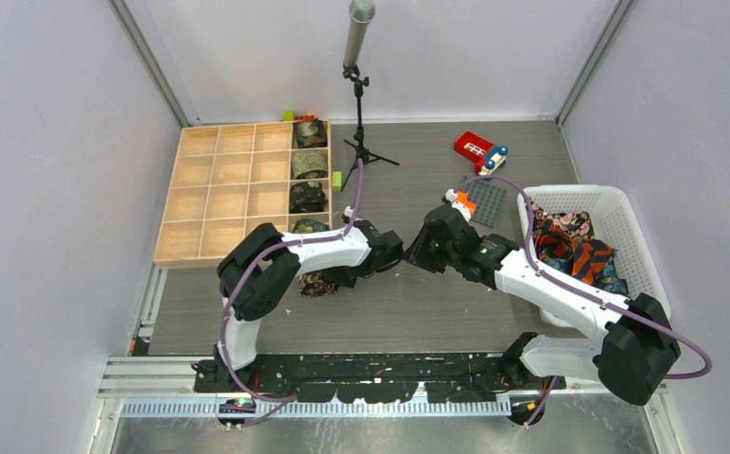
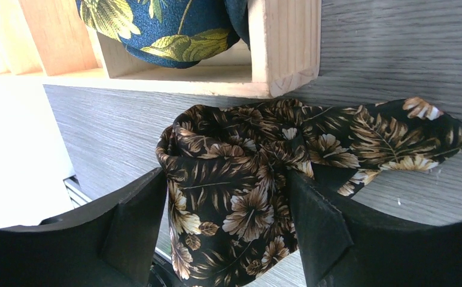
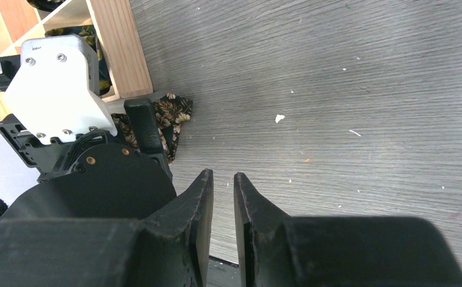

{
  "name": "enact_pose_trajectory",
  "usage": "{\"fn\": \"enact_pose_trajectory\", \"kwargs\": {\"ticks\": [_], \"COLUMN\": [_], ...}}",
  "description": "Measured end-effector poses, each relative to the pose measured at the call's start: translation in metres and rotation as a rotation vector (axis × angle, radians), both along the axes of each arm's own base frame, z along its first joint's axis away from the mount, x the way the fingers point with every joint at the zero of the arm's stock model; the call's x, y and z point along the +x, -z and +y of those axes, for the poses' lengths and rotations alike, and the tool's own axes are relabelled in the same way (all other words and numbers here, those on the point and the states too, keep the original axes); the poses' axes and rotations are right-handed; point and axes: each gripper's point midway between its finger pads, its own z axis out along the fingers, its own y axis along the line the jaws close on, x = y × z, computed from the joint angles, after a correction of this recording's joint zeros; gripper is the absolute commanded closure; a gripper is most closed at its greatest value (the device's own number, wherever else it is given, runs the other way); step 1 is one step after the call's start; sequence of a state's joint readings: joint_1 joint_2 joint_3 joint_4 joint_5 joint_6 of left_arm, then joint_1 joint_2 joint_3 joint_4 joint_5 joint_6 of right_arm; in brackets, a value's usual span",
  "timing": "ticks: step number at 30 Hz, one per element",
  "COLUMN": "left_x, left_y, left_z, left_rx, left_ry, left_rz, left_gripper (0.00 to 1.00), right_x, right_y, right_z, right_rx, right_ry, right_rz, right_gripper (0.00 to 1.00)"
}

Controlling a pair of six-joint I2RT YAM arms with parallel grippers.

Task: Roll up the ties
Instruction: Roll the tie at the center of the board.

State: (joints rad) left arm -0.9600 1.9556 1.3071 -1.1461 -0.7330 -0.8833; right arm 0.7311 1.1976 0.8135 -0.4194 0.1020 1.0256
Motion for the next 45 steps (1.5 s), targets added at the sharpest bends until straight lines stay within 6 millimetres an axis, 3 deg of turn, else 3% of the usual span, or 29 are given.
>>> {"fn": "enact_pose_trajectory", "kwargs": {"ticks": [6,12,17,24,27,33,45], "left_x": [0.001,0.003,0.006,0.01,0.016,0.021,0.016], "left_y": [-0.003,-0.01,-0.015,-0.018,-0.018,-0.008,0.002], "left_z": [-0.007,-0.014,-0.019,-0.021,-0.022,-0.029,-0.043], "left_rx": [-0.017,-0.037,-0.05,-0.029,0.014,0.105,0.08], "left_ry": [0.008,0.015,0.017,0.023,0.02,0.049,0.1], "left_rz": [-0.012,-0.026,-0.036,-0.049,-0.064,-0.041,0.012], "left_gripper": [0.3,0.56,0.6,0.83,0.85,0.81,0.4], "right_x": [-0.001,-0.001,0.001,-0.001,-0.002,-0.013,-0.024], "right_y": [0.0,-0.001,-0.007,-0.005,-0.001,0.008,-0.023], "right_z": [0.001,0.002,0.004,0.002,-0.004,-0.021,-0.037], "right_rx": [0.002,0.002,0.007,-0.005,-0.029,-0.088,-0.088], "right_ry": [-0.007,-0.015,-0.028,-0.032,-0.023,-0.011,-0.011], "right_rz": [0.002,-0.001,-0.014,-0.007,0.006,0.038,-0.015], "right_gripper": [0.75,0.75,0.75,0.75,0.75,0.75,0.74]}}
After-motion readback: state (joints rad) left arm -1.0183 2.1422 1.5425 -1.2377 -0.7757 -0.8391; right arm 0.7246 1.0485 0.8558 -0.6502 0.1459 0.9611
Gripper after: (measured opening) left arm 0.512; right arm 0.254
